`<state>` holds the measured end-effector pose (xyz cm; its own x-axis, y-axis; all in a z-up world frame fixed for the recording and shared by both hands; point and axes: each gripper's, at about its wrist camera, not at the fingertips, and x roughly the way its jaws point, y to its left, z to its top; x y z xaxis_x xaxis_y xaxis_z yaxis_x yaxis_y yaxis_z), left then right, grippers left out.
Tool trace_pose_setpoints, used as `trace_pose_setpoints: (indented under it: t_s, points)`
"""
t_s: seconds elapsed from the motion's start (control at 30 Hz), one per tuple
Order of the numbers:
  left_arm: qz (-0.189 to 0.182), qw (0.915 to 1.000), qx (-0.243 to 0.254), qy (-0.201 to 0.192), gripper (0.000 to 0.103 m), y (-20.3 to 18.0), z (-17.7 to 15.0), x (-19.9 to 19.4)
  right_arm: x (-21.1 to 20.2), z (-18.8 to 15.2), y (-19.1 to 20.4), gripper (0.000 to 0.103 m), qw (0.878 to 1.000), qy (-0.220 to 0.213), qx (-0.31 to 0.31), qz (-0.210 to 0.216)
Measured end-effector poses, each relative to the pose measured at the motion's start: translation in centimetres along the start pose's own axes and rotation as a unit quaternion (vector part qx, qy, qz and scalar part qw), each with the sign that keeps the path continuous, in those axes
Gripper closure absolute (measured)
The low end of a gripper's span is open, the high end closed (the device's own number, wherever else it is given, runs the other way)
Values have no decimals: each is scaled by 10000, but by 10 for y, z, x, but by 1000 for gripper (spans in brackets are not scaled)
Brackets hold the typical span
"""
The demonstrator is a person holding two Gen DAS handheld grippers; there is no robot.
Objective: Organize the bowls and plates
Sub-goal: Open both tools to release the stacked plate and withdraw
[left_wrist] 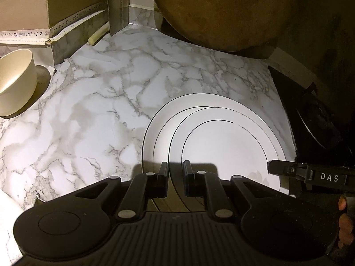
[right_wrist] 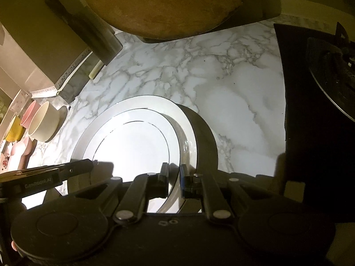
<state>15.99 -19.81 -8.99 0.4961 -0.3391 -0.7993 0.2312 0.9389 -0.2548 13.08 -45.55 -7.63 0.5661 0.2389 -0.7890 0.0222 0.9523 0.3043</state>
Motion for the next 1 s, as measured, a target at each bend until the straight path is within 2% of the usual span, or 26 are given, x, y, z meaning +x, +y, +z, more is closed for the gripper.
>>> trace_pose_setpoints:
  t_s: [0.3,0.7,1.0]
  points:
    - [4,10000,-4,12,91,2,3,2,5,3,1,95,10000,57,-48,8]
    - [-131,9995,-13,291,91,8,11,4,6,5,0,96,10000,84,-16,22]
    - [-61,9997,109,214,91,7,11,-2,9,6,3,95,9998,159,-75,-53]
